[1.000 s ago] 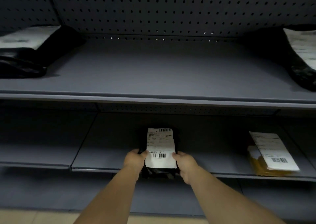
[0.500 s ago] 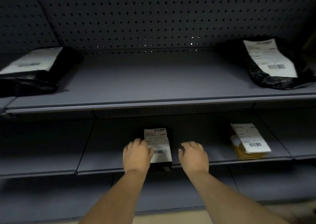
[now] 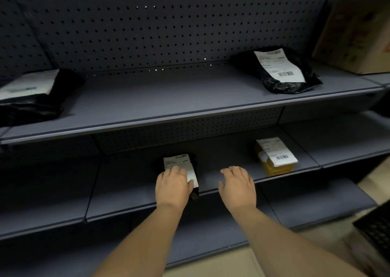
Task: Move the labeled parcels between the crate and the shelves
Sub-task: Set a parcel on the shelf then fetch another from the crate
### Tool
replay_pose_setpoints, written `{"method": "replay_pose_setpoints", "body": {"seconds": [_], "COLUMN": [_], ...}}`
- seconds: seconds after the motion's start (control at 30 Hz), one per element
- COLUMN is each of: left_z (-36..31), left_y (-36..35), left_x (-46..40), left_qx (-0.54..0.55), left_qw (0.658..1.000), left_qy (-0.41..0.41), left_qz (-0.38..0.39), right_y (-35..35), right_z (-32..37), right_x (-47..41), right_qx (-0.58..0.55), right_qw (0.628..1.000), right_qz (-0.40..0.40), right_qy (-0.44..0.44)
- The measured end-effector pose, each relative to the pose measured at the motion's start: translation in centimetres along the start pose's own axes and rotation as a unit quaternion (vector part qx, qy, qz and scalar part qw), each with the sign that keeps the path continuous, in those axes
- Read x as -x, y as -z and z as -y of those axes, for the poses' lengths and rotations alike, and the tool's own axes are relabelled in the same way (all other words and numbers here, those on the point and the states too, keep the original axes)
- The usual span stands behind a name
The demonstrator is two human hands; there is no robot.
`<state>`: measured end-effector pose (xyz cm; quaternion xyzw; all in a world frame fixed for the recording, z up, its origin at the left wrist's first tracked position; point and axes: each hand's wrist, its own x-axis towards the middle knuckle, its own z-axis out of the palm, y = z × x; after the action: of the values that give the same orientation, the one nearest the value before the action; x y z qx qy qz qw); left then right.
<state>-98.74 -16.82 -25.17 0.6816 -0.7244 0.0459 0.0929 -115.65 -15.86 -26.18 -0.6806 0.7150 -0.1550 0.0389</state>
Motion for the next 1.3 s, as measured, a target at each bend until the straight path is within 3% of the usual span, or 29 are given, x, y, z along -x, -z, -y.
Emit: {"method": "replay_pose_setpoints", "body": {"seconds": [0.27, 0.6, 0.97, 1.3], "left_z": [-3.9, -13.8, -25.9, -31.6], "left_y": [-0.2, -1.4, -3.3, -4.9], "left_x": [-1.7, -5.1, -6.9, -6.2], "left_qx": [0.013, 0.016, 0.028, 0.037], "left_qw": [1.0, 0.999, 0.998, 0.991], "left_qy": [-0.02, -0.023, 0.045, 0.124], "left_qz": [0.013, 0.017, 0.015, 0.028], "right_y": [1.7, 4.3, 6.6, 6.4], "right_z": [-4.3, -14.1, -26.7, -32.3], "right_x": [-0.8, -4.3, -8.8, -10.4], "right_qx": [0.001, 0.009, -0.013, -0.058], "right_qw": [1.0, 0.999, 1.0, 0.998], "right_qz": [-0.013, -0.02, 0.012, 0.03], "right_qy": [-0.023, -0.037, 0.0, 0.014]}}
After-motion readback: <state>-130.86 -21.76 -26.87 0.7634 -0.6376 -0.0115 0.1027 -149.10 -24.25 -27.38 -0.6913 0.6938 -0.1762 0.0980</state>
